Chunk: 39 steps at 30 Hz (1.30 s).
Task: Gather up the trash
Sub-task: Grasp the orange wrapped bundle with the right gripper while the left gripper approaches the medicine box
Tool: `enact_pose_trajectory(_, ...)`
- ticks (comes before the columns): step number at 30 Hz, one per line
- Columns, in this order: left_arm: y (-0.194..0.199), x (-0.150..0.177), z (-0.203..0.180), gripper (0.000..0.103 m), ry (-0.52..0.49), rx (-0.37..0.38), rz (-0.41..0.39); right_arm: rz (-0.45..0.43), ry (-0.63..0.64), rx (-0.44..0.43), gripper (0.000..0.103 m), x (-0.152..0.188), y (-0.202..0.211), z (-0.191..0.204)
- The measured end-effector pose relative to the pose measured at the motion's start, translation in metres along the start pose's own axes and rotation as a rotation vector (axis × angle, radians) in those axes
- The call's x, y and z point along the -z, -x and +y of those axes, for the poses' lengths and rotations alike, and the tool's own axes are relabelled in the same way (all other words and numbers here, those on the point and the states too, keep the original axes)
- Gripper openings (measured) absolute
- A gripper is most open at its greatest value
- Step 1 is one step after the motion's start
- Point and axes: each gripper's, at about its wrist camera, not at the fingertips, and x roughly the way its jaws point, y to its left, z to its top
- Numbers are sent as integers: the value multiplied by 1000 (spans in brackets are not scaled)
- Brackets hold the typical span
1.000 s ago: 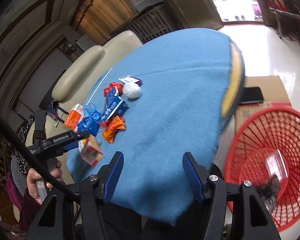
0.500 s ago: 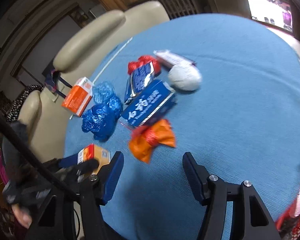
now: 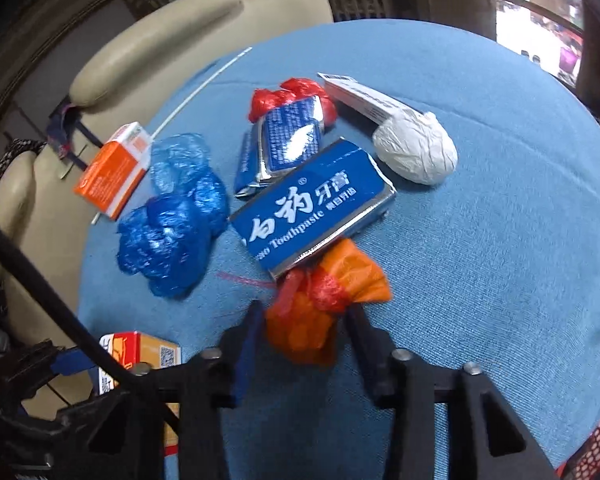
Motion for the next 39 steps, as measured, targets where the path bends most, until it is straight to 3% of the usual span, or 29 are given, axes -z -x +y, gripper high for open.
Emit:
enact_pose_trajectory(7, 10, 9, -17, 67, -47, -49, -45, -10, -27, 8, 42, 15, 18, -26)
enact_pose_trajectory(17, -3, 20, -19, 67, -58, -92, -29, 35, -86, -52, 43, 46, 48, -61)
enact_pose_trajectory(19, -3, 21, -19, 66, -61, -93, -37, 37, -124, -67, 51, 47, 50, -65)
enact_pose_trajectory(20, -3, 22, -20, 65, -66, -98, -42, 37, -145, -79, 61, 47, 51, -68)
enact_pose_trajectory(24, -2, 22, -24, 63, -81, -117, -60, 27, -229, -136, 63, 41, 49, -73)
enact_pose_trajectory(28, 0, 23, -30, 60, -106, -146, -81, 35, -232, -91, 63, 39, 39, -69)
enact_pose_trajectory(29, 1, 23, -33, 59, -114, -157, -87, 17, -221, -81, 60, 40, 40, -67)
enact_pose_trajectory(30, 2, 23, -34, 58, -119, -165, -91, 14, -197, -69, 44, 39, 39, -63)
enact_pose_trajectory(31, 4, 24, -36, 58, -124, -171, -95, 21, -173, -55, 37, 39, 37, -60)
enact_pose_trajectory(39, 16, 25, -52, 56, -174, -236, -152, -48, -128, -65, 33, 47, 56, -57)
